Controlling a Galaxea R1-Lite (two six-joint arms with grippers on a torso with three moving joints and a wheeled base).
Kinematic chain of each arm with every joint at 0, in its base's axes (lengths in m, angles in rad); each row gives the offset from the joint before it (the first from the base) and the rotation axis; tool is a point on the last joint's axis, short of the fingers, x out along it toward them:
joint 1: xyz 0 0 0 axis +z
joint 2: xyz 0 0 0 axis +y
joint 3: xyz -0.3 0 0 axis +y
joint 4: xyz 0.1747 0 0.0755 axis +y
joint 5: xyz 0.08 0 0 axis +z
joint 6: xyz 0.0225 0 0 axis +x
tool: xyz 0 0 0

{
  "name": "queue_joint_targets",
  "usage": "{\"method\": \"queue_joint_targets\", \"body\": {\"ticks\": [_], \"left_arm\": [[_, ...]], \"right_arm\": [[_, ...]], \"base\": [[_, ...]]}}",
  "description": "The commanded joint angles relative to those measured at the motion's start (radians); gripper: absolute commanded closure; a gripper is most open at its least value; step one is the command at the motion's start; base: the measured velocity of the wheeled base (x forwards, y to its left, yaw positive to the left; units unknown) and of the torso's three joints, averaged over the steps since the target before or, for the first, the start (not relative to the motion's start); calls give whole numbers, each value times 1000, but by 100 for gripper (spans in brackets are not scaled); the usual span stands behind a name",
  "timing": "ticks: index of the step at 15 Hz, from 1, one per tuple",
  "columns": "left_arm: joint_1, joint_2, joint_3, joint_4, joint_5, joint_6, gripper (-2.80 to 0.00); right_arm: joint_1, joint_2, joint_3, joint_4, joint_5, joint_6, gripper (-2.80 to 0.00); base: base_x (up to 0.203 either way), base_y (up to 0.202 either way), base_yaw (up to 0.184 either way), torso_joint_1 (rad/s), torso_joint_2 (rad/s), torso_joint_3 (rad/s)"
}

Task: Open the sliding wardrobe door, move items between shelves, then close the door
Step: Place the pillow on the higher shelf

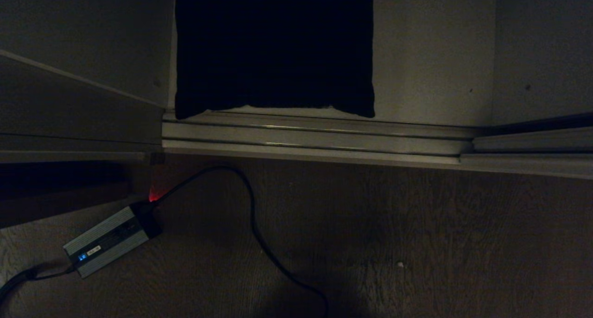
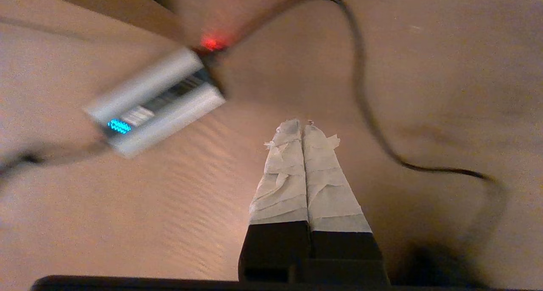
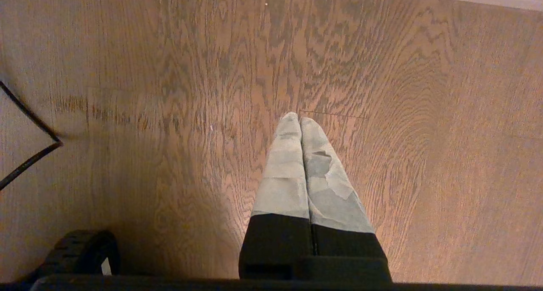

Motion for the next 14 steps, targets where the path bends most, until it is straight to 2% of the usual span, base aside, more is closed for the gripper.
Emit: {"method": "queue_joint_targets", "body": {"ticks": [1,2,4,7,9,10,14], "left_arm": [[-2,240,-117,17,-45,-97,0],[-9,338,-168,16,-72,-162,0],[-34,490,-255,9,-157,-250,0],[-51,687,-343,6,-343,-406,0],[-67,788,-388,10,-467,-476,0],[-83,825,-407,10,-503,-495,0],[-209,1002,-488,-1,-522,-546,0]], "right_arm": [[0,-2,5,1,0,0,0],[0,-2,5,1,0,0,0],[0,-2,5,0,0,0,0],[0,-2,5,1,0,0,0],[0,-2,5,-1,0,0,0],[0,-2,5,-1,0,0,0],[0,-2,5,0,0,0,0]], "base": [[0,0,0,0,0,0],[0,0,0,0,0,0],[0,0,0,0,0,0],[0,0,0,0,0,0],[0,0,0,0,0,0],[0,0,0,0,0,0],[0,0,0,0,0,0]]}}
